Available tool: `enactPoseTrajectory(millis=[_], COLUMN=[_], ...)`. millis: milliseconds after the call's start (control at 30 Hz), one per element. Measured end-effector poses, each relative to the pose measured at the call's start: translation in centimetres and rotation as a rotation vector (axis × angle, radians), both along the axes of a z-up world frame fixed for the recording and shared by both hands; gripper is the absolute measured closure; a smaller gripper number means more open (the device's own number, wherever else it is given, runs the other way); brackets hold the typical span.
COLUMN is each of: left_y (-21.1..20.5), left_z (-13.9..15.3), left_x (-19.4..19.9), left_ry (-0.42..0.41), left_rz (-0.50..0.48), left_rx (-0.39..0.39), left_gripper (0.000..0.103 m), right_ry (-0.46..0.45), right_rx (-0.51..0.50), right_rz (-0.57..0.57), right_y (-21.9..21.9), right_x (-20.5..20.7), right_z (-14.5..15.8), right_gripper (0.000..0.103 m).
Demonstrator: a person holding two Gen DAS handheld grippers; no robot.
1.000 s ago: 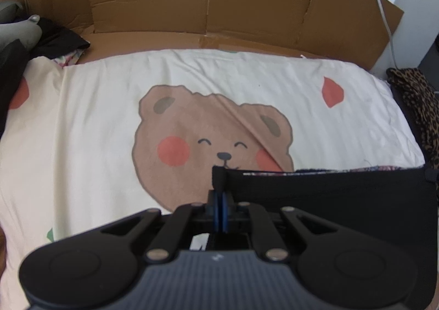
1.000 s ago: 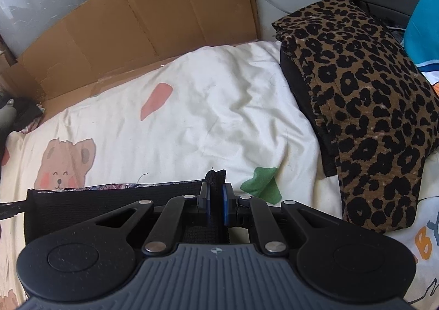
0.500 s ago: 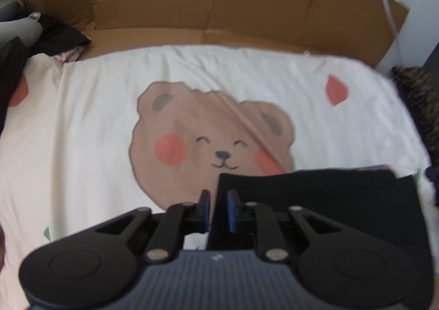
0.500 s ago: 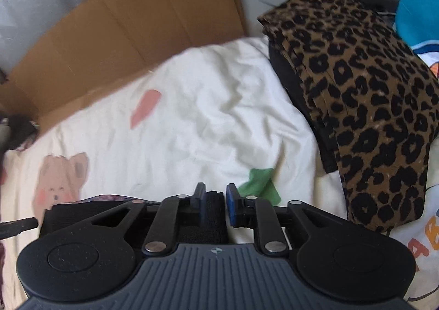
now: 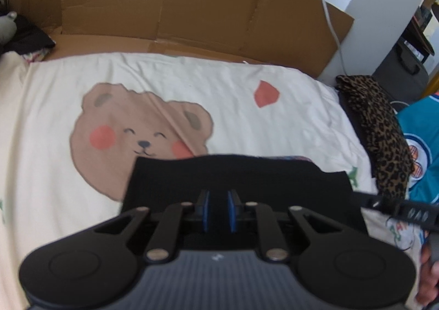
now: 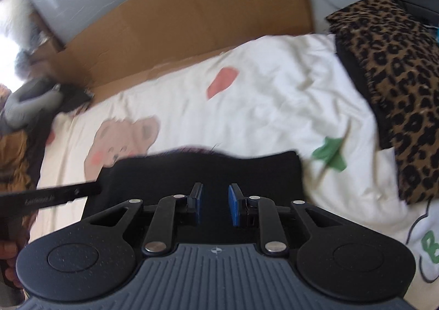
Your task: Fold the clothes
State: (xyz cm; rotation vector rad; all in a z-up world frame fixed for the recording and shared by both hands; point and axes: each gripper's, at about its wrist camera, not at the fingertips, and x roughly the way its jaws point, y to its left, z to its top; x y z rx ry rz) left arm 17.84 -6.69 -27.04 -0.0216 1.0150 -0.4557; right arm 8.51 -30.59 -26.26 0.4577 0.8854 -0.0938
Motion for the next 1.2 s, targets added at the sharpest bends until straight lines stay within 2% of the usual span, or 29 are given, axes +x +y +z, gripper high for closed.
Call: enactPoseTrajectory(millis=[133, 233, 500, 633, 833, 1000, 1100, 1200], left_y=[-0.7, -0.5, -1.1, -1.0, -1.0, -1.5, -1.7, -2.4], left_z=[-0.9, -1.5, -2.4, -2.7, -3.9, -5.1, -5.1, -5.0], left_x=[-0.3, 0.5, 1.4, 1.7, 2.9, 3.3, 3.8, 4.7], left_ry=[0.033, 0.082, 0.041, -0.017, -0.072, -0.049, 0.006, 0.066], left_rz=[-0.014, 0.027, -0.061, -0.091, -0.108, -0.136, -0.154, -0.163], left_rx=[0.026, -0.003, -0.01, -0.019, -0.114, -0.092, -0.066, -0.028], left_gripper=[0.089, 0.091, 0.091, 0.091, 0.093, 0.093, 0.093, 0.093], right_ry=[-0.008, -0.037, -0.054, -0.07, -0.094, -0.054, -0.009, 0.066], right_rx=[-0.041, -0.05, -0.046, -0.067, -0.099, -0.147, -0.128, -0.156], right_rz=[0.03, 0.057, 0.108, 0.123, 0.134, 0.196, 0.191, 0.205], right_y=[1.8, 2.8, 4.2, 4.3, 3.4, 3.7, 3.7, 4.3], right_x=[-0.3, -0.2, 1.7, 3.0, 4.9, 5.7, 6.3, 7.3], right_z=[-0.3, -0.1, -1.4, -2.1, -3.2, -3.7, -3.9, -4.1], right_gripper=[0.082, 0.082, 0.082, 0.082, 0.082, 0.083, 0.084, 0.084])
